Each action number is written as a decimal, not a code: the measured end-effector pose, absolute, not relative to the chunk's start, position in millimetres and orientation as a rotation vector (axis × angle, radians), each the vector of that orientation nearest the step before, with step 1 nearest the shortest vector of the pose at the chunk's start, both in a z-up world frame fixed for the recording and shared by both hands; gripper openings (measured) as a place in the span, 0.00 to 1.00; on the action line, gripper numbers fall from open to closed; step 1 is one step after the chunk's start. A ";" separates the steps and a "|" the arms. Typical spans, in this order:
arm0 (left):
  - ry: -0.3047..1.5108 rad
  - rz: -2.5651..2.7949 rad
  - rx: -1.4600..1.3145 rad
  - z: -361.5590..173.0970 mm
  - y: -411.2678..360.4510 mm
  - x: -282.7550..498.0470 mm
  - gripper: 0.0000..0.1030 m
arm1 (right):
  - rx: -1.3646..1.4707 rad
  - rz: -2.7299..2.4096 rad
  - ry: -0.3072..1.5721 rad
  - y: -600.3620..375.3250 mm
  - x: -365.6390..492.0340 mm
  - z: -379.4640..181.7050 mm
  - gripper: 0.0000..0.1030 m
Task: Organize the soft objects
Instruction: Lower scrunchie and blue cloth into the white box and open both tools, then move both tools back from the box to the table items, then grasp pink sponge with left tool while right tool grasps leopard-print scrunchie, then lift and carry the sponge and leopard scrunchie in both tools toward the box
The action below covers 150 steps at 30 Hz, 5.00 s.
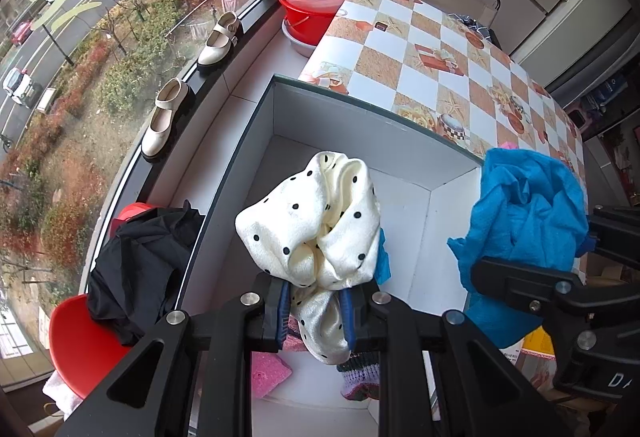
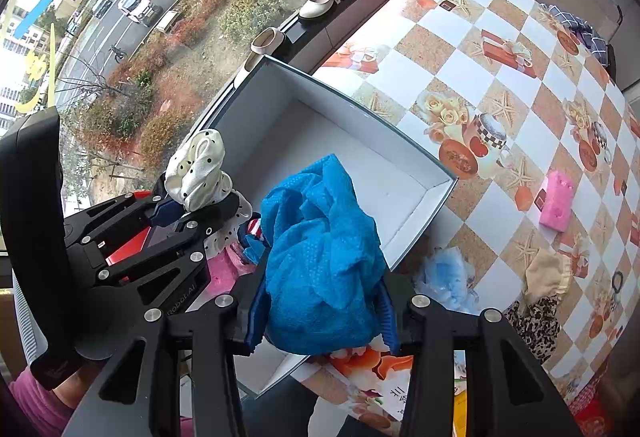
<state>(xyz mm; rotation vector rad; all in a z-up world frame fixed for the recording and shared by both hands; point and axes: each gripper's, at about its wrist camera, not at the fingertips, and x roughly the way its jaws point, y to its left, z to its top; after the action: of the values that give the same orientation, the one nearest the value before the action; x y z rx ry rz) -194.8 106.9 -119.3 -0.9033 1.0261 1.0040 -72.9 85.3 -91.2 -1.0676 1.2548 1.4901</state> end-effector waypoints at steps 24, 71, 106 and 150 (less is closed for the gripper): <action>1.038 0.982 -0.889 -113.9 102.5 -190.8 0.84 | -0.982 1.423 1.293 86.0 -50.9 -87.5 0.99; 1.322 0.647 -0.773 -113.2 81.1 46.6 0.85 | -0.885 1.045 1.760 7.1 217.0 -252.4 0.99; 1.388 0.858 -0.882 -248.2 157.5 191.6 0.86 | -0.780 0.770 1.515 -111.3 302.9 -265.8 1.00; 1.217 0.718 -0.719 -128.5 86.8 80.6 0.47 | -0.583 1.164 1.459 -53.0 248.9 -144.1 0.30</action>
<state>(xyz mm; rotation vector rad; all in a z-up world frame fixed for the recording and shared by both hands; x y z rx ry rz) 80.6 86.8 -128.5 -0.7194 1.2168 0.7176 248.9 -53.0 -144.1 -0.5829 1.4593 1.1639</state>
